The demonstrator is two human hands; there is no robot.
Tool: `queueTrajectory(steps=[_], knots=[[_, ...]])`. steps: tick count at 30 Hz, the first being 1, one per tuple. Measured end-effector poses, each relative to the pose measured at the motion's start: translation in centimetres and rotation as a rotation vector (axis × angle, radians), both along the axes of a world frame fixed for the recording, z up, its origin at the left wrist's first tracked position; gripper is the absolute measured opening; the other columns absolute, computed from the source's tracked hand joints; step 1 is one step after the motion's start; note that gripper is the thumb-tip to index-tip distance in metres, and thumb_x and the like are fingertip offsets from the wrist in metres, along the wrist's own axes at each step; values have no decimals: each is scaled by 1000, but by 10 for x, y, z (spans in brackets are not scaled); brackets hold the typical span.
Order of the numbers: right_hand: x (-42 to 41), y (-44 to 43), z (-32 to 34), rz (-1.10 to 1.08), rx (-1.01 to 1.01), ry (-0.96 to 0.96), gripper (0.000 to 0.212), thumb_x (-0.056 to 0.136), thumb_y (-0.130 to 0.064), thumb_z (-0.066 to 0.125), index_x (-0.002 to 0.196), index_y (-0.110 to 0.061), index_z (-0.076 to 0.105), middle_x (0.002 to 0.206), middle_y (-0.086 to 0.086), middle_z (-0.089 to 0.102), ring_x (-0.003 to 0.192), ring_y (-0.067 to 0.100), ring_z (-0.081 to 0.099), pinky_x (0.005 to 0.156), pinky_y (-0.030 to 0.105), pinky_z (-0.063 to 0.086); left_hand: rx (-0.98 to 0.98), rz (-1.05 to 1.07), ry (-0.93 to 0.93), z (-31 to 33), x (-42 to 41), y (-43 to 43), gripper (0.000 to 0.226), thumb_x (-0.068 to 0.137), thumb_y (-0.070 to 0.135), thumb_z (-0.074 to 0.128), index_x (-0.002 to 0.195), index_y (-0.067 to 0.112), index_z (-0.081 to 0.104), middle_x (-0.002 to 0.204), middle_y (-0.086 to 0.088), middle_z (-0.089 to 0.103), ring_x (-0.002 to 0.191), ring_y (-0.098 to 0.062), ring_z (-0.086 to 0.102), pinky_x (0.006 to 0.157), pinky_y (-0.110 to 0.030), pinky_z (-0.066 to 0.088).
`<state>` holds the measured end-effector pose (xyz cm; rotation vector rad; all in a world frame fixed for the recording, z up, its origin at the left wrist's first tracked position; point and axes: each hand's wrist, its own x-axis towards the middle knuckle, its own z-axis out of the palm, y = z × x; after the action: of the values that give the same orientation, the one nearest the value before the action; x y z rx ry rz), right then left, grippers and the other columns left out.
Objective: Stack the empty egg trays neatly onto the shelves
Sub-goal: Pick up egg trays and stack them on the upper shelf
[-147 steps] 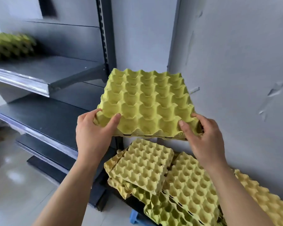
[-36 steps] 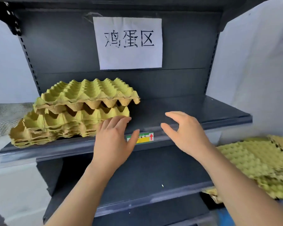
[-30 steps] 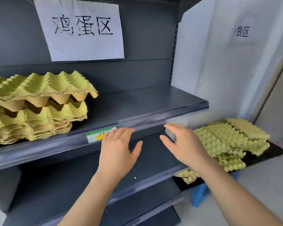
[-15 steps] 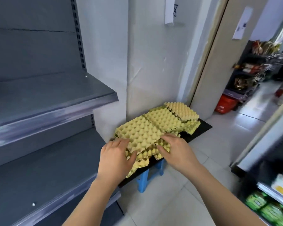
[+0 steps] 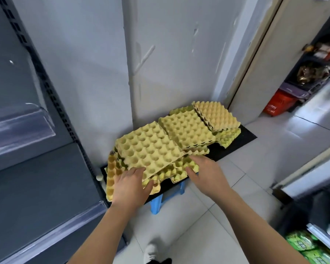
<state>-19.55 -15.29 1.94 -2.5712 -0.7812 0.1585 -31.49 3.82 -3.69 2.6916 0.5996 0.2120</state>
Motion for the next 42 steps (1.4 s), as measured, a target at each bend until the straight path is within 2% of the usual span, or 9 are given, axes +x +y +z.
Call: queueTrajectory(steps=[6, 12, 18, 21, 26, 30, 33, 38, 42], knots=[[81, 32, -32, 52, -56, 50, 38, 95, -28, 53, 129, -10, 55, 119, 6, 62, 111, 23, 54, 90, 37, 47, -79, 79, 145, -32, 72, 26, 56, 94, 51, 50, 142, 22, 45, 138, 4, 53, 125, -18, 51, 103, -36, 41], [147, 52, -71, 105, -90, 108, 44, 95, -28, 52, 136, -11, 51, 125, 5, 59, 117, 21, 52, 97, 35, 45, -136, 175, 289, -58, 121, 40, 58, 96, 48, 50, 145, 20, 40, 143, 2, 47, 129, -19, 47, 105, -35, 38], [208, 67, -116, 238, -213, 145, 36, 96, -31, 50, 124, -10, 53, 110, 4, 59, 103, 21, 55, 72, 26, 37, -255, 365, 410, -93, 146, 45, 54, 94, 47, 52, 140, 20, 42, 142, 0, 47, 124, -20, 49, 97, -35, 44], [236, 76, -140, 290, -239, 207, 48, 96, -36, 49, 139, -14, 44, 128, 3, 54, 117, 20, 50, 90, 31, 44, -326, 498, 436, -110, 154, 43, 64, 93, 49, 54, 146, 21, 32, 148, 0, 39, 128, -23, 46, 97, -40, 46], [263, 90, -180, 380, -308, 271, 68, 95, -45, 48, 151, -16, 21, 150, 9, 34, 136, 26, 33, 112, 38, 31, -470, 673, 445, -139, 165, 43, 84, 87, 52, 63, 151, 17, 20, 153, -8, 27, 135, -31, 37, 102, -46, 43], [268, 99, -205, 380, -337, 348, 75, 95, -51, 45, 153, -20, 8, 157, 16, 16, 144, 32, 19, 114, 41, 25, -588, 749, 449, -158, 171, 45, 88, 82, 52, 69, 148, 22, 18, 145, -13, 35, 131, -34, 40, 97, -47, 45], [267, 102, -220, 364, -249, 342, 75, 94, -46, 50, 152, -19, 11, 151, 14, 29, 138, 33, 29, 108, 42, 34, -672, 836, 371, -171, 175, 46, 96, 75, 54, 75, 145, 24, 16, 140, -13, 42, 123, -35, 47, 95, -48, 47], [264, 100, -232, 307, -36, 405, 70, 88, -25, 65, 144, -12, 24, 143, 8, 38, 133, 21, 36, 106, 27, 31, -735, 962, 283, -186, 176, 48, 108, 75, 49, 77, 149, 21, 4, 151, -14, 27, 128, -38, 44, 96, -49, 45], [264, 104, -229, 312, -8, 391, 72, 87, -23, 68, 144, -13, 25, 144, 7, 39, 133, 21, 38, 109, 35, 33, -793, 955, 238, -189, 176, 53, 115, 77, 49, 76, 154, 21, -4, 158, -12, 16, 136, -37, 36, 100, -48, 43]])
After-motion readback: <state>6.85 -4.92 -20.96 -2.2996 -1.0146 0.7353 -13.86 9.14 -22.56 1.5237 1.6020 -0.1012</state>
